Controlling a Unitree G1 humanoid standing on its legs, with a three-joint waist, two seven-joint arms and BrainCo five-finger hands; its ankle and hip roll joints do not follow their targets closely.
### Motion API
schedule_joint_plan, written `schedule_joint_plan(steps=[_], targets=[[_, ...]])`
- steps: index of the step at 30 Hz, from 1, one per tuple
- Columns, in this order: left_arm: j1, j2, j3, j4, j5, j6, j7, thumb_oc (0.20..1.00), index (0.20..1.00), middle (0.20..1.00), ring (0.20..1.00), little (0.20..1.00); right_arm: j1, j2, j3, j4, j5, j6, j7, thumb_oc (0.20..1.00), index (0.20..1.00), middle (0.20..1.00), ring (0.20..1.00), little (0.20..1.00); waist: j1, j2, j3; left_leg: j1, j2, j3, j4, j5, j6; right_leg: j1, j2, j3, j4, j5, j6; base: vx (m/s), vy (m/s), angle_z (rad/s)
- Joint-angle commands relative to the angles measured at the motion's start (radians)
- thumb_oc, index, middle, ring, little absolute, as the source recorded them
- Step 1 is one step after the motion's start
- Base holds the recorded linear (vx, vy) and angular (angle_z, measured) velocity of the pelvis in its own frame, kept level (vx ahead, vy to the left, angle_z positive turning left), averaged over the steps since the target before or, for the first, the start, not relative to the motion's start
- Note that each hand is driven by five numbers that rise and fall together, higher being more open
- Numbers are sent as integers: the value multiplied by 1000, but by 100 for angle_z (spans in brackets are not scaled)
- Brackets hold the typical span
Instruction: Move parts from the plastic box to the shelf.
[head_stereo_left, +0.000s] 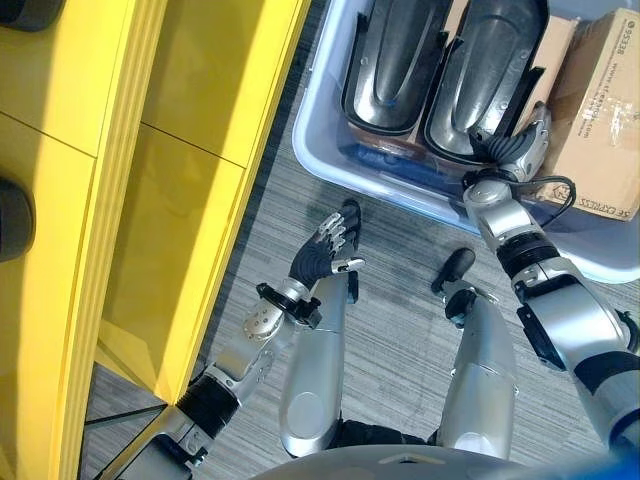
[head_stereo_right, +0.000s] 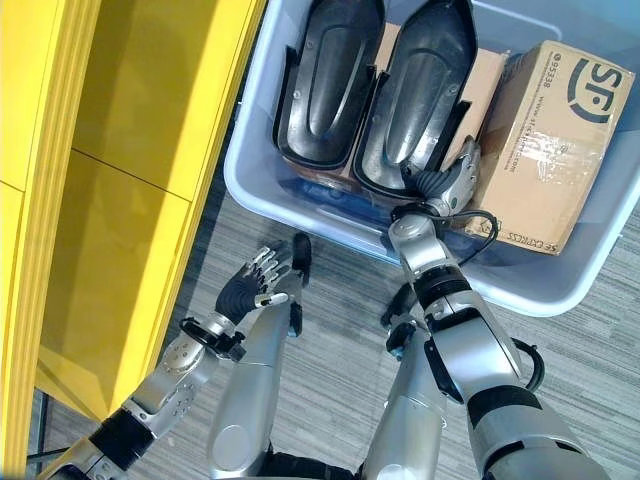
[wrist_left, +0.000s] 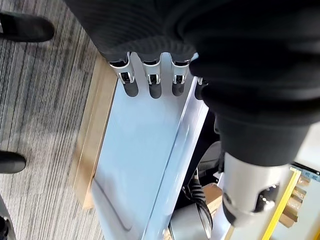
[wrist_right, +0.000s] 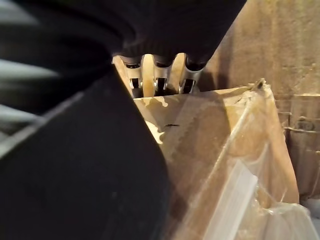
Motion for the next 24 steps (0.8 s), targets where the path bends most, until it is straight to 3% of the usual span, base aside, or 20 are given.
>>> schedule_joint_plan(steps=[1,12,13,14,15,24], targets=[[5,0,-30,-102,-9,-21,2,1000,1000,1000,1000,1000,-100,-58,46,38,59,-10,22,1000,1000,1000,1000,1000,75,36,-23,-28,-32,23,15,-74,21,53,36,50,-1,7,37,0,0,0],[-18,5,-32,-103,-11,-9,20,1000,1000,1000,1000,1000,-156,-55,68,112,148,-20,76,1000,1000,1000,1000,1000,96,29,-23,-79,-40,9,43,-83,22,40,36,36,1,9,35,6,2,1],[-17,8,-31,-102,-13,-11,18,1000,1000,1000,1000,1000,-156,-56,70,117,160,-20,94,583,583,583,583,583,97,29,-23,-83,-42,6,48,-85,22,39,35,39,4,9,34,16,-31,6],[-17,9,-31,-104,-7,-9,20,1000,1000,1000,1000,1000,-156,-56,73,120,170,-20,97,517,517,517,517,517,98,29,-23,-87,-43,3,52,-86,23,38,35,40,8,8,33,16,-36,7],[-16,12,-31,-103,-6,-10,18,1000,1000,1000,1000,1000,-153,-55,73,123,178,-21,106,200,200,200,200,200,99,29,-23,-89,-44,1,56,-87,23,39,36,41,10,7,33,17,-44,4],[-18,16,-18,-98,-8,-1,2,1000,1000,1000,1000,1000,-165,-55,96,178,138,34,101,200,200,200,200,200,104,27,-23,-101,-44,-4,64,-86,20,35,44,36,8,3,31,1,-26,0]])
